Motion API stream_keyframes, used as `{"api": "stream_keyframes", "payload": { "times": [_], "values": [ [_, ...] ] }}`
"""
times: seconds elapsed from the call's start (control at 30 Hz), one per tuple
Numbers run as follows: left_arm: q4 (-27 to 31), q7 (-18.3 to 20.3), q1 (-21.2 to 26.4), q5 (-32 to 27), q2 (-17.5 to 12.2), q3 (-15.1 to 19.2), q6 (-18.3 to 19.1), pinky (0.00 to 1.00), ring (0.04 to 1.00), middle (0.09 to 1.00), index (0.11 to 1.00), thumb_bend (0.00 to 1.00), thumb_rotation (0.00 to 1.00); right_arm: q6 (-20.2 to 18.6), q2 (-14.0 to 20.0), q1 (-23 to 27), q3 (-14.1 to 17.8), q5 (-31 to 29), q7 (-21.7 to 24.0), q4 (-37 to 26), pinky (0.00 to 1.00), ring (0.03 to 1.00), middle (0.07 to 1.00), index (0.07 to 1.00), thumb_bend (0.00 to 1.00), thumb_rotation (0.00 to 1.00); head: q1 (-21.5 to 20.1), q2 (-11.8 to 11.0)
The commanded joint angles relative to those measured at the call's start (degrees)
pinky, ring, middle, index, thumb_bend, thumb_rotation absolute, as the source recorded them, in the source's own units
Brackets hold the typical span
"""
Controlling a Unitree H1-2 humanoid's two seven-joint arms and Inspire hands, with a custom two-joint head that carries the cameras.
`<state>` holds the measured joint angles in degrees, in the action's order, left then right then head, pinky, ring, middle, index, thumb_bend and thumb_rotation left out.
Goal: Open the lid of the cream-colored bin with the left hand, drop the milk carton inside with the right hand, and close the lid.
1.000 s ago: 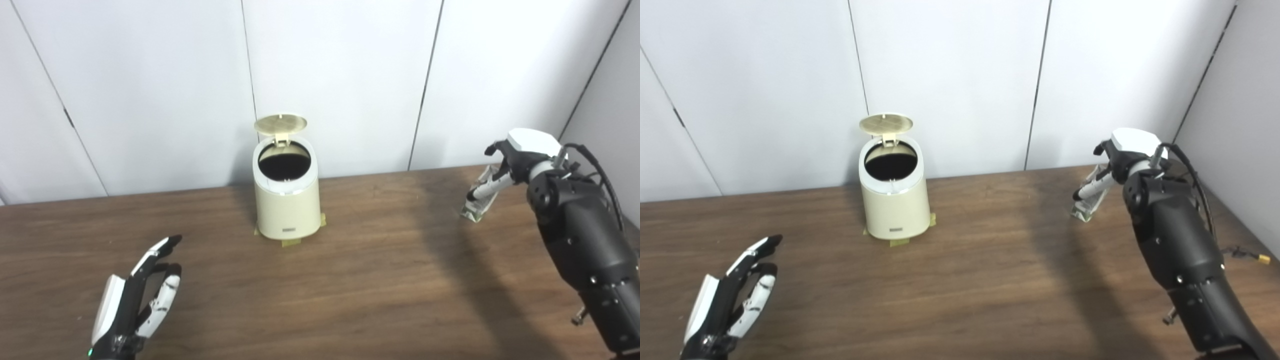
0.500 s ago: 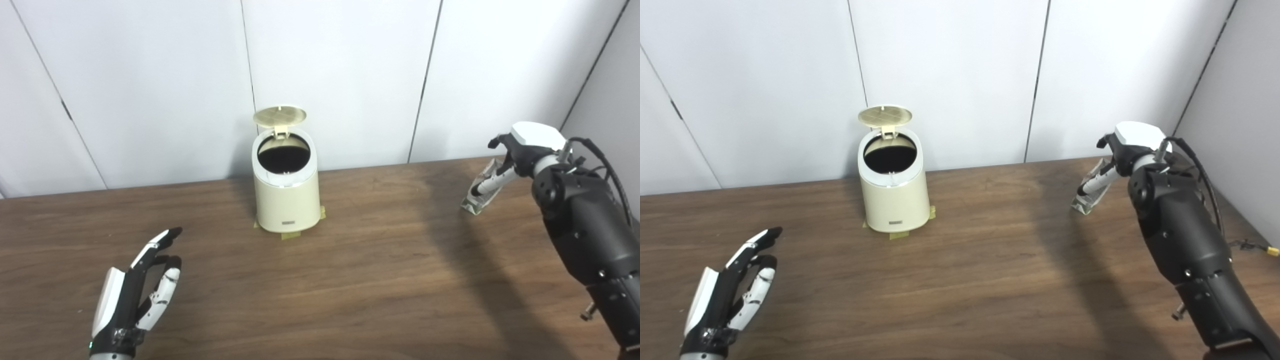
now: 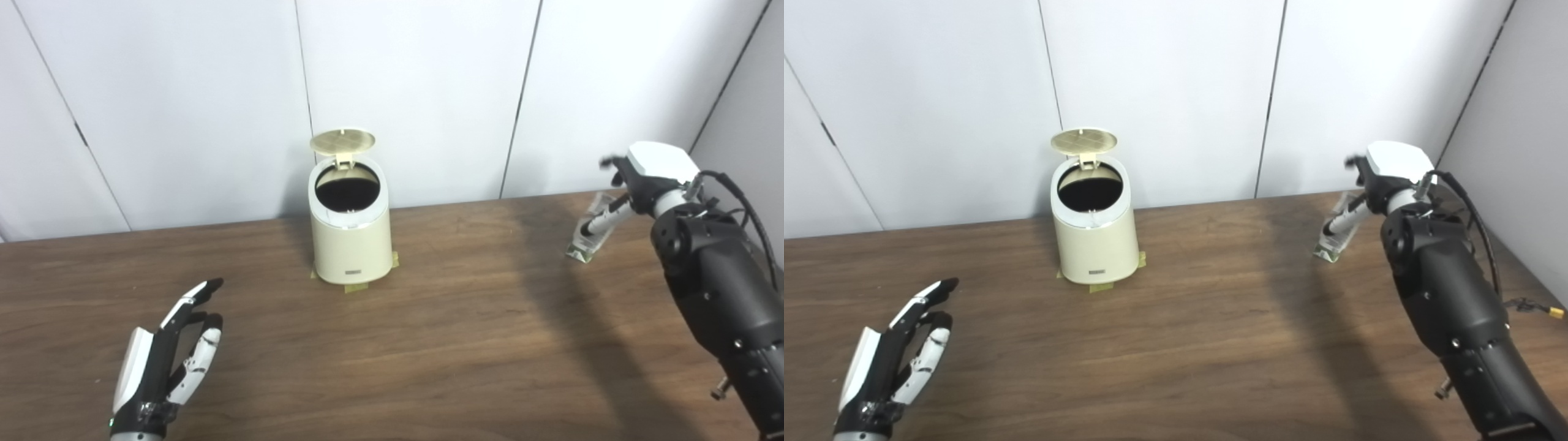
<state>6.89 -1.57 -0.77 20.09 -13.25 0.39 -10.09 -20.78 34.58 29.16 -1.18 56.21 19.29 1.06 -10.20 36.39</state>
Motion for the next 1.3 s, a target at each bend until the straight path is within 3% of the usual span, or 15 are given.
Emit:
{"api": "stream_keyframes", "payload": {
  "times": [0.0,0.1,0.4,0.8,0.9,1.07,1.2,1.27],
  "values": [
    [0.37,-0.71,1.57,0.14,-0.29,0.04,-1.87,0.78,0.870,0.877,0.863,0.33,0.82,3.75,1.39,1.65,1.99,-3.12,-6.18,-1.88,0.72,0.846,0.908,0.946,0.97,0.29,-0.02,0.00],
    [0.05,-0.90,1.67,0.50,-0.30,-0.10,-2.12,0.78,0.867,0.875,0.863,0.32,0.82,5.75,1.65,1.34,2.46,-6.18,-8.40,-1.36,0.70,0.838,0.906,0.935,0.97,0.28,0.08,-0.06],
    [-0.29,-0.88,1.74,0.62,-0.28,-0.32,-2.08,0.79,0.876,0.882,0.869,0.31,0.81,6.28,2.20,1.01,1.96,-8.70,-9.39,-1.14,0.61,0.799,0.885,0.919,0.98,0.27,0.21,-0.20],
    [-0.78,-0.75,1.81,0.50,-0.84,-0.15,-2.24,0.79,0.874,0.879,0.866,0.32,0.83,4.72,4.08,1.93,0.06,-6.75,-7.63,-2.87,0.65,0.801,0.852,0.873,0.98,0.26,-0.32,-0.15],
    [-0.79,-0.75,1.81,0.52,-0.87,-0.06,-1.97,0.79,0.873,0.879,0.865,0.33,0.83,1.78,6.27,3.50,-2.00,-4.82,-0.91,-4.25,0.73,0.830,0.863,0.878,0.97,0.33,-0.63,-0.24],
    [-1.09,-0.70,1.88,0.12,-0.97,0.03,-2.17,0.79,0.873,0.878,0.862,0.33,0.82,-3.71,10.19,7.31,-7.58,-0.19,15.25,-5.45,0.78,0.874,0.893,0.880,0.97,0.35,-0.86,-0.38],
    [-1.05,-0.82,1.89,0.30,-1.08,0.10,-2.24,0.78,0.866,0.875,0.859,0.32,0.81,-2.17,12.44,9.21,-11.38,1.35,22.18,-5.62,0.68,0.863,0.902,0.879,1.00,0.31,-1.27,-0.28],
    [-0.89,-0.74,1.85,0.41,-1.16,0.09,-2.12,0.78,0.866,0.874,0.859,0.32,0.82,1.35,13.86,10.09,-13.24,1.02,23.47,-4.96,0.68,0.855,0.907,0.880,1.00,0.30,-1.58,-0.26]
  ]
}}
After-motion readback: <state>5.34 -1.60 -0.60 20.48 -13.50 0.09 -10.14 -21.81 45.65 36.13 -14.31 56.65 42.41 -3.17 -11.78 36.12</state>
